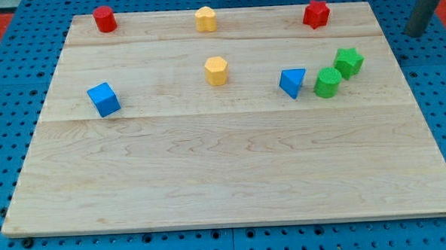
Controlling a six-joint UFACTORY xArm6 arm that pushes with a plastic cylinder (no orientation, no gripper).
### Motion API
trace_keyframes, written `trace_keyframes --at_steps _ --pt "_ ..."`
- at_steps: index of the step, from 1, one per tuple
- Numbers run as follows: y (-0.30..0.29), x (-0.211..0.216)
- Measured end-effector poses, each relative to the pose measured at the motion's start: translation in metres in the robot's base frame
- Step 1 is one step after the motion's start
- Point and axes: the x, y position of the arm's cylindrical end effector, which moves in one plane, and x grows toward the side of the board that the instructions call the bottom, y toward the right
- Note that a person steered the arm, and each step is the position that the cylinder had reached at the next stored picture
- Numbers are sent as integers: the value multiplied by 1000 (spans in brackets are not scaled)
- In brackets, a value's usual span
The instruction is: Move the green star above the blue triangle
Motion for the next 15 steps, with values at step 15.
trace_keyframes --at_steps 15 --pt "-342 -112"
